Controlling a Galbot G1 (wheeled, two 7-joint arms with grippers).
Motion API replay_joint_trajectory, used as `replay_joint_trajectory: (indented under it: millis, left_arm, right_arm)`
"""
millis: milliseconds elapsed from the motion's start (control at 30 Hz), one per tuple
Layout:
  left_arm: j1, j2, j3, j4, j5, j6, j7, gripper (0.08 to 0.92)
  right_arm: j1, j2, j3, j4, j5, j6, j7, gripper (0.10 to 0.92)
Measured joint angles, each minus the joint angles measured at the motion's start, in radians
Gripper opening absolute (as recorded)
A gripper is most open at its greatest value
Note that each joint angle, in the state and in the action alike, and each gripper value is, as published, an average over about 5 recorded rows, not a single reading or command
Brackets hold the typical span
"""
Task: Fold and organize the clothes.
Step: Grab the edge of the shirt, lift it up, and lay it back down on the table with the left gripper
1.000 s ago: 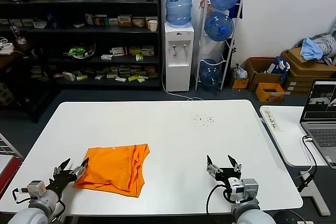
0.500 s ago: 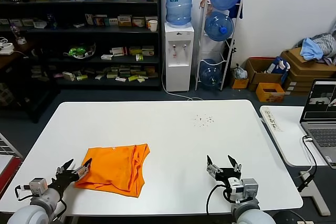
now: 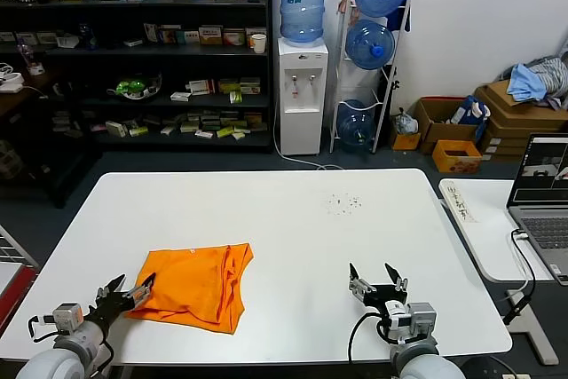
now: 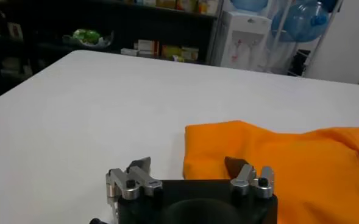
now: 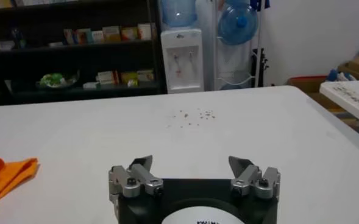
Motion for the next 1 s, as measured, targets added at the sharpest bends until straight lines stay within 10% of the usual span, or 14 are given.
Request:
replay_joint_trajectory:
  millis: [767, 1000]
  left_arm:
    - [-0.003, -0.028, 0.023, -0.006, 0.021, 0.002, -0.005, 0.179]
    - [0.011, -0.045, 0.013, -0.039, 0.024, -0.005, -0.013, 0.114]
  right_arm:
    - [0.0, 0.001, -0.003, 0.003, -0.001, -0.003, 0.003, 0.823]
    - [0.0, 0.004, -0.003, -0.001, -0.003, -0.003, 0.003, 0.823]
